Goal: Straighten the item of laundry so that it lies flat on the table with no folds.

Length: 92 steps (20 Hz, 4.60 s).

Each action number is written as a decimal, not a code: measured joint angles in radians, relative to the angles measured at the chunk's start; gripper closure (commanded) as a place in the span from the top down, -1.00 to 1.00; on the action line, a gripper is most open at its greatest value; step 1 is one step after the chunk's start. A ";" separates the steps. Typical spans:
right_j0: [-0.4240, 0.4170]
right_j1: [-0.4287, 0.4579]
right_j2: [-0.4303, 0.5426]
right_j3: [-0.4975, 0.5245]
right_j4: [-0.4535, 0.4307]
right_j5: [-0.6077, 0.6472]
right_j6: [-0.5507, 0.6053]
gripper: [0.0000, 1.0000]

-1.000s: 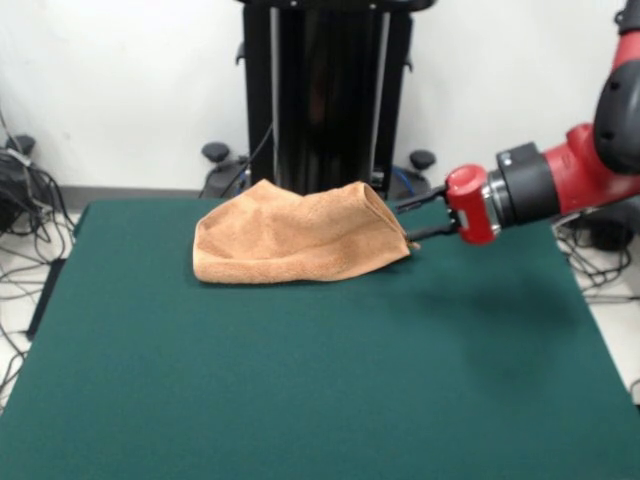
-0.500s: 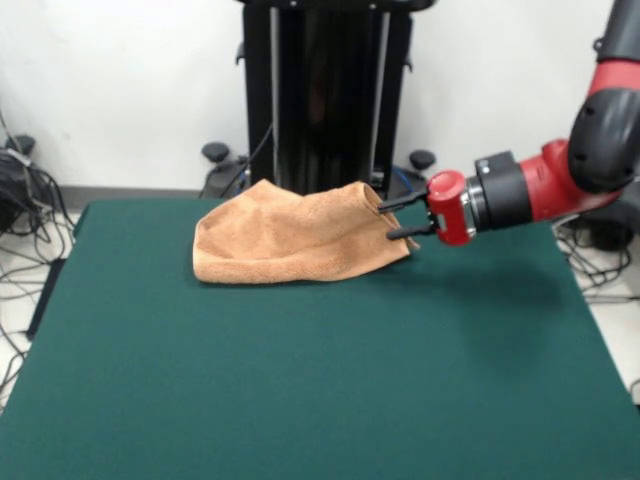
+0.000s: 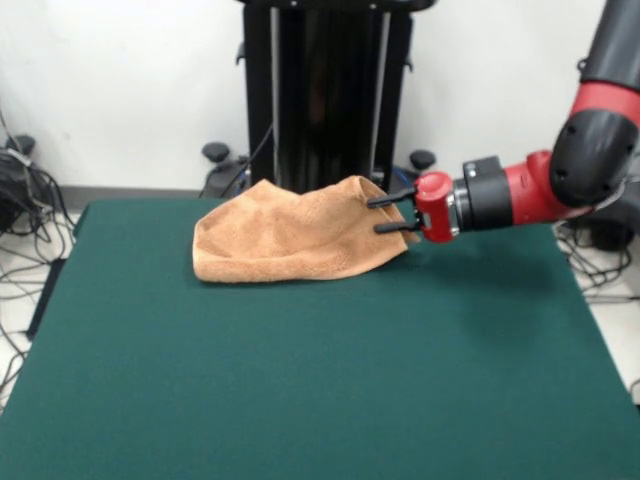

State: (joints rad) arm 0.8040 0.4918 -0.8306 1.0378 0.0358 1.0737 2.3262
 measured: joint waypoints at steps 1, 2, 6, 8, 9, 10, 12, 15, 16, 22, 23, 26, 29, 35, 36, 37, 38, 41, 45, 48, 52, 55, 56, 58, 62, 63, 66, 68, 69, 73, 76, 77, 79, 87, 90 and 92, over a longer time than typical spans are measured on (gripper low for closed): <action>0.000 0.004 0.000 -0.003 0.002 0.009 0.000 1.00; 0.000 0.009 0.000 -0.008 0.005 0.023 0.000 1.00; 0.000 0.028 0.000 -0.036 0.017 0.088 0.000 1.00; 0.000 0.034 0.000 -0.047 0.025 0.110 0.000 1.00; 0.001 0.035 0.000 -0.049 0.026 0.112 0.000 1.00; 0.001 0.035 0.000 -0.051 0.026 0.112 0.000 1.00; 0.002 0.035 0.000 -0.053 0.026 0.111 0.000 1.00; 0.005 0.036 0.000 -0.053 0.026 0.111 0.000 1.00; 0.008 0.036 0.000 -0.053 0.026 0.110 0.000 1.00; 0.022 0.036 0.000 -0.054 0.026 0.110 0.000 1.00; 0.024 0.036 0.000 -0.054 0.026 0.110 0.000 1.00; 0.027 0.036 0.000 -0.056 0.026 0.110 0.000 1.00; 0.027 0.036 0.000 -0.059 0.026 0.110 0.000 1.00; 0.026 0.044 0.000 -0.101 0.026 0.134 0.000 1.00; 0.026 0.045 0.000 -0.109 0.026 0.138 0.000 1.00; 0.025 0.047 0.000 -0.121 0.026 0.143 0.000 1.00; 0.025 0.049 0.000 -0.130 0.026 0.147 0.000 1.00; 0.025 0.051 0.000 -0.157 0.030 0.159 0.000 1.00; 0.024 0.052 -0.001 -0.197 0.040 0.183 0.000 1.00; 0.024 0.053 -0.001 -0.223 0.048 0.198 0.000 1.00; 0.023 0.054 -0.001 -0.247 0.054 0.204 0.000 1.00; 0.023 0.055 -0.001 -0.251 0.054 0.203 0.000 1.00; 0.023 0.055 -0.001 -0.251 0.054 0.203 0.000 1.00; 0.023 0.057 -0.001 -0.251 0.054 0.203 0.000 1.00; 0.021 0.066 -0.001 -0.251 0.054 0.205 0.000 1.00; 0.020 0.067 -0.001 -0.251 0.054 0.205 0.000 1.00; 0.016 0.077 -0.001 -0.251 0.054 0.205 0.000 1.00; 0.013 0.084 -0.001 -0.251 0.054 0.205 0.000 1.00; 0.012 0.087 -0.001 -0.251 0.054 0.205 0.000 1.00; 0.006 0.104 -0.001 -0.251 0.054 0.205 0.000 1.00; 0.001 0.113 -0.001 -0.251 0.054 0.206 0.000 1.00; 0.001 0.113 -0.001 -0.251 0.054 0.207 0.000 1.00; 0.000 0.113 -0.001 -0.251 0.054 0.207 0.000 1.00; -0.002 0.113 -0.001 -0.251 0.054 0.209 0.000 1.00; -0.002 0.113 -0.001 -0.251 0.054 0.209 0.000 1.00; -0.002 0.113 -0.001 -0.251 0.054 0.208 0.000 1.00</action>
State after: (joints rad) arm 0.8017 0.6051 -0.8320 0.7865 0.0896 1.2821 2.3266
